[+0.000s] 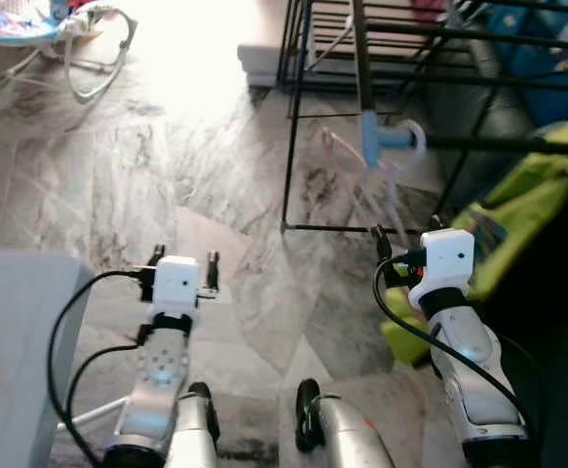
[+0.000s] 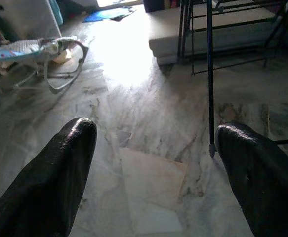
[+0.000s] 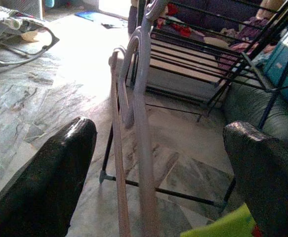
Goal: Hang hanger
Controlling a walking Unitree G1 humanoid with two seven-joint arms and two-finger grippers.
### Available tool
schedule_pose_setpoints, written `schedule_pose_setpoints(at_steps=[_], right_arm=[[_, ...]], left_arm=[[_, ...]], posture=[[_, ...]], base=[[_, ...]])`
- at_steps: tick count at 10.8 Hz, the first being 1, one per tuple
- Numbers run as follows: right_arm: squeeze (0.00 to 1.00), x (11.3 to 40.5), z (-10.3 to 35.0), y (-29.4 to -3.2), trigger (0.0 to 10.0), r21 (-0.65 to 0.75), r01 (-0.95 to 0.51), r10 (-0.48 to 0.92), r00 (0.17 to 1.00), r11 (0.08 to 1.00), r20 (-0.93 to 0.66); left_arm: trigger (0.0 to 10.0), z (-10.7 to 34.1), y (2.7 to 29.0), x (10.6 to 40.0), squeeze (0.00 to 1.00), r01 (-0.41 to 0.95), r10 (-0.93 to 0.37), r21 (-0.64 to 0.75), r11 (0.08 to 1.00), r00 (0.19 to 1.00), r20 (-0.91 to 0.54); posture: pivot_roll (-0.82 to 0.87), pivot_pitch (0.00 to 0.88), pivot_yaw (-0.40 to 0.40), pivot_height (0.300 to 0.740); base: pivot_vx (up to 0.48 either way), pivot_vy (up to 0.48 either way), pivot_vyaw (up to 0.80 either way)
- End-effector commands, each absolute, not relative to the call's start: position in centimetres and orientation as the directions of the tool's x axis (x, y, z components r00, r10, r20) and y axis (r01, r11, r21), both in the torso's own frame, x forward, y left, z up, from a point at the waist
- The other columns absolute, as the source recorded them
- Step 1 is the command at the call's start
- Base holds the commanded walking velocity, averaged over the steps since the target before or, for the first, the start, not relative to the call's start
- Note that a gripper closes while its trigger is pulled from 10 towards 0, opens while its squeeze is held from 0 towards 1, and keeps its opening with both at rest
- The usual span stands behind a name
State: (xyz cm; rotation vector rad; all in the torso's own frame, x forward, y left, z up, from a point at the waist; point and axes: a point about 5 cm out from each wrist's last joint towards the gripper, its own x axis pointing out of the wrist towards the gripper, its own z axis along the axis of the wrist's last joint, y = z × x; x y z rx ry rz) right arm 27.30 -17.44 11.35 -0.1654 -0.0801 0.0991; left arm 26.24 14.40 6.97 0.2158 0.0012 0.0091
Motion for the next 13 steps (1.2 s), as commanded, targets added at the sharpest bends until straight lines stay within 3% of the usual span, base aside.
schedule_pose_setpoints(at_steps=[1, 13], right_arm=[[1.0, 27.2, 10.9, -17.9, 10.0, -0.179, -0.073, 0.084, 0.995, 0.981, 0.055], [1.0, 28.7, 11.5, -16.6, 10.0, -0.235, -0.102, 0.123, 0.989, 0.967, 0.078]], left_arm=[[10.0, 6.6, 14.2, 25.9, 0.0, 0.0, 0.004, 0.213, 0.977, 1.0, -0.018], [10.0, 6.5, 13.8, 26.1, 0.0, 0.004, 0.0, 0.206, 0.979, 1.0, -0.019]], posture=[[-0.03, 0.203, -0.043, 0.74], [-0.04, 0.199, -0.045, 0.74]], base=[[-0.247, 0.0, 0.0], [-0.202, 0.0, 0.0]])
